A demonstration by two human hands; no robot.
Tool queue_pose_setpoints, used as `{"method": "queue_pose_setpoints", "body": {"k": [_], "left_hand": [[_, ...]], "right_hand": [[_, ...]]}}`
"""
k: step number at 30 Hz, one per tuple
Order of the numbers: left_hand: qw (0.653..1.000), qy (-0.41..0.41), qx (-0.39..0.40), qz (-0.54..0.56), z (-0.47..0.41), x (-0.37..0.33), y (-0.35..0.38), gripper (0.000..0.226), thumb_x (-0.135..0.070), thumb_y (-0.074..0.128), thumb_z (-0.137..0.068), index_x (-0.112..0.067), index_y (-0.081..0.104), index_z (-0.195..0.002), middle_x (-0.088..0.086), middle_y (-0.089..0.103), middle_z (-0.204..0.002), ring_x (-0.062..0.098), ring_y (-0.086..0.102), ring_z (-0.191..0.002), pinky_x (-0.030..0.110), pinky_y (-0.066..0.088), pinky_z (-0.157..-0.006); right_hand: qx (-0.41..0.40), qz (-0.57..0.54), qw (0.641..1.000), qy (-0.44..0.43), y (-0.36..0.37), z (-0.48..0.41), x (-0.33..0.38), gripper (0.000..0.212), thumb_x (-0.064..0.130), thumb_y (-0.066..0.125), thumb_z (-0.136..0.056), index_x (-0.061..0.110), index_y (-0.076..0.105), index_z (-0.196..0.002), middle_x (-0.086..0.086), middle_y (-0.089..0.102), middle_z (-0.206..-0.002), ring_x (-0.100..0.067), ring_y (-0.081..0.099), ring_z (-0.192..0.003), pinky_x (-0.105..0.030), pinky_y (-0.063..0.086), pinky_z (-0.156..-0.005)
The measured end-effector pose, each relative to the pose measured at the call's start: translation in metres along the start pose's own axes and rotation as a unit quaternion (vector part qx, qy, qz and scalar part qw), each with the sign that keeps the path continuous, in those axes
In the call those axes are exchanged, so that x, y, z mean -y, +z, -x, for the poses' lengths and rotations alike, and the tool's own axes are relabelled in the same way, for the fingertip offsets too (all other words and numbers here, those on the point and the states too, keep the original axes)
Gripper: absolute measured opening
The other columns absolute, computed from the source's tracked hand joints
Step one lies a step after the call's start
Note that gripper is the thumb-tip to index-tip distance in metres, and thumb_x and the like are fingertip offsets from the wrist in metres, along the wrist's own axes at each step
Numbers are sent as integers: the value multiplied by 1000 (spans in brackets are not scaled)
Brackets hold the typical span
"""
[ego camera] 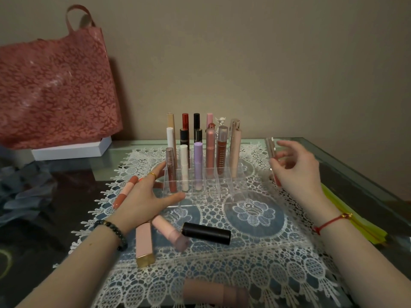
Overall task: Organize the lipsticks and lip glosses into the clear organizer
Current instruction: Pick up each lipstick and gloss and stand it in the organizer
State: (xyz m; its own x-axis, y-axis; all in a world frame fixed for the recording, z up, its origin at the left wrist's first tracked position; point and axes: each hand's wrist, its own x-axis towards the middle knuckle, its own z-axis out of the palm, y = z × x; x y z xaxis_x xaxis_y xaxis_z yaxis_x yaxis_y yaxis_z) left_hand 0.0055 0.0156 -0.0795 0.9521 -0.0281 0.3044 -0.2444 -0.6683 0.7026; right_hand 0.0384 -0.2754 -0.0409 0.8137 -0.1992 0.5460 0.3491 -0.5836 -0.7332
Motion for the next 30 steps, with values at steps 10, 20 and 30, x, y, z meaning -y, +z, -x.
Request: {"method": "queue_pose_setpoints", "body": {"k": [10, 20, 30], "left_hand": [[1000, -3, 4, -2, 1, -1, 0, 99, -67, 61, -53, -38, 21, -138, -18, 43, -129, -5, 38, -106, 15, 31, -89], [1000, 13, -2, 9, 1, 1, 0, 90, -49, 72, -65, -34, 23, -139, -45, 27, -99, -43, 28, -74, -14, 23, -59], [1000, 12, -10, 11, 1, 1, 0, 83, -49, 72, -64, -49, 23, -131, -47, 26, -98, -40, 30, -78, -10, 26, -59]], "right_hand": [[18, -248, 968, -26, 17, 6, 67, 35, 7, 67, -78, 28, 56, -103, 10, 63, -91, -2, 63, -76, -8, 48, -64], [66, -232, 970, -23, 66, 13, 72, 32, 7, 65, -79, 25, 57, -103, 14, 61, -88, 10, 57, -69, -6, 47, -59], [71, -188, 980, -4, 76, 20, 51, 31, 7, 67, -77, 22, 61, -104, 13, 64, -87, 0, 62, -75, -13, 52, -68]]}}
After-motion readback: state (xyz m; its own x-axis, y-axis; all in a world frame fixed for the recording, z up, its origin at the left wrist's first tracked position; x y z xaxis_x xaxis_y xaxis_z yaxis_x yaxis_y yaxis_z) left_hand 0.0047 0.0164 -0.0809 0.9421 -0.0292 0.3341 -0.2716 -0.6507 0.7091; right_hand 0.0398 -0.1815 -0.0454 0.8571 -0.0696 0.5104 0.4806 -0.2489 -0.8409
